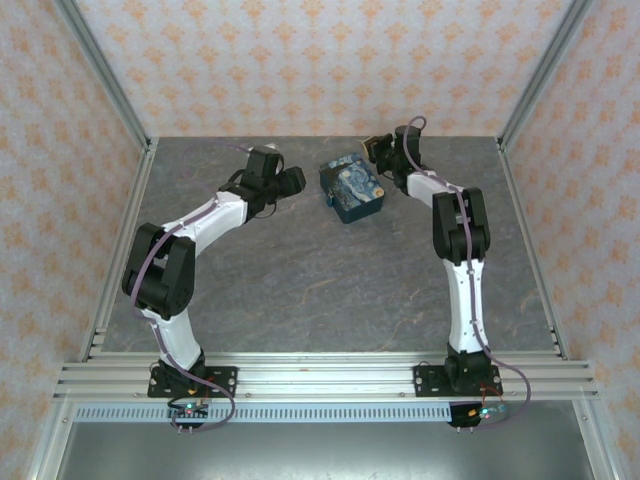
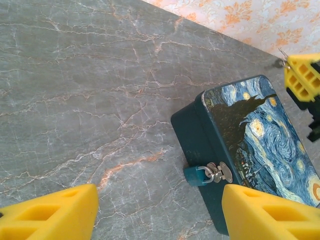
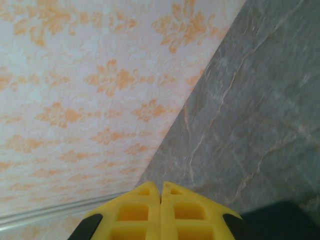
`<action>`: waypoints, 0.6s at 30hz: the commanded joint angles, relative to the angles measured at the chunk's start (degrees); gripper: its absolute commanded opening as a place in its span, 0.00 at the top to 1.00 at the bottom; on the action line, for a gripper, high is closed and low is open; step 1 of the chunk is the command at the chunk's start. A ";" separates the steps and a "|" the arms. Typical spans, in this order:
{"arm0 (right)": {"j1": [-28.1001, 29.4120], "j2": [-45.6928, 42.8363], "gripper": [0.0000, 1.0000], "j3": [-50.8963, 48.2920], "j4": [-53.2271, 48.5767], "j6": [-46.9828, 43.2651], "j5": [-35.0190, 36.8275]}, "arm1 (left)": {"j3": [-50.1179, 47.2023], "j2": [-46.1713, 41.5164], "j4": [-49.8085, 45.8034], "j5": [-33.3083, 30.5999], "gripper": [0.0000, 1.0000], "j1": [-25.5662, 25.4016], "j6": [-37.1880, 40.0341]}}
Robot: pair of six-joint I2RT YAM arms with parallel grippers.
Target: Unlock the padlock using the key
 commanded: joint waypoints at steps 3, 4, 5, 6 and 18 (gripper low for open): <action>0.61 6.88 1.00 13.44 -13.23 -4.33 -1.64 | 3.27 0.59 -2.08 0.52 0.33 0.96 0.92; 0.92 7.93 1.00 15.74 -15.43 -5.22 -2.24 | 3.37 0.78 -1.88 0.79 0.33 1.18 0.34; 1.28 9.00 1.00 17.80 -17.47 -6.14 -2.84 | 3.45 0.97 -1.63 1.23 0.32 1.42 0.06; 1.58 9.53 1.00 19.12 -18.94 -6.83 -3.39 | 3.49 1.06 -1.33 1.50 0.33 1.41 0.06; 8.12 5.73 1.00 13.68 -19.74 -10.25 -8.75 | -2.50 -4.00 1.18 2.01 0.33 1.45 -4.11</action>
